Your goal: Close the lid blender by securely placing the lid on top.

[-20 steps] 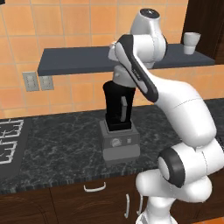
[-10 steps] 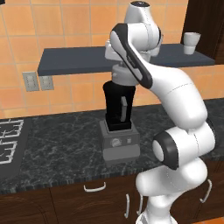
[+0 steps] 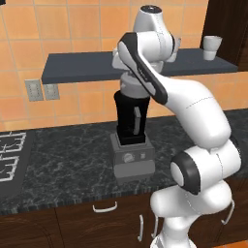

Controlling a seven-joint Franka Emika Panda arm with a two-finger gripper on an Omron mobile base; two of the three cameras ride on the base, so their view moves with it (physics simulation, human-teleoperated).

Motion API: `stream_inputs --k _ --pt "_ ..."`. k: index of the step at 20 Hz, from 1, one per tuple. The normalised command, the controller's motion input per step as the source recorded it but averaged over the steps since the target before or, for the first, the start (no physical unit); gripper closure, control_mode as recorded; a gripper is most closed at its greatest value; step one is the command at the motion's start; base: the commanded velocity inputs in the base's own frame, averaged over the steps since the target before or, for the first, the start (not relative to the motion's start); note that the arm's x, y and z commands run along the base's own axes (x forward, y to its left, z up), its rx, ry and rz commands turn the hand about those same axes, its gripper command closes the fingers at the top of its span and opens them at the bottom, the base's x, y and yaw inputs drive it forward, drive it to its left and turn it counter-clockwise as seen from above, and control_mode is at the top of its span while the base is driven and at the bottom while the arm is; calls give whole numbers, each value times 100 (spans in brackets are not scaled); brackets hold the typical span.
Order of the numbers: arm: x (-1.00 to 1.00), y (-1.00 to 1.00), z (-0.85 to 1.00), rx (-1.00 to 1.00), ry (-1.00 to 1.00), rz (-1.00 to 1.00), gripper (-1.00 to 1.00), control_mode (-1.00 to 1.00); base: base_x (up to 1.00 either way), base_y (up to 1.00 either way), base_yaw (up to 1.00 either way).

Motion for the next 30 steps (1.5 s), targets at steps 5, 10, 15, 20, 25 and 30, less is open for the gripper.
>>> stream_inputs --k 5,10,15,20,25,30 --pt "2 39 -3 0 -4 5 100 -100 0 0 0" --pt "37 33 0 0 0 9 100 -100 0 0 0" --pt "14 20 -3 0 0 11 100 -100 0 0 0" --pt "4 28 0 0 -3 9 100 -100 0 0 0" --pt "10 48 0 0 -2 8 100 -100 0 0 0" --pt "-1 65 0 0 0 11 100 -100 0 0 0"
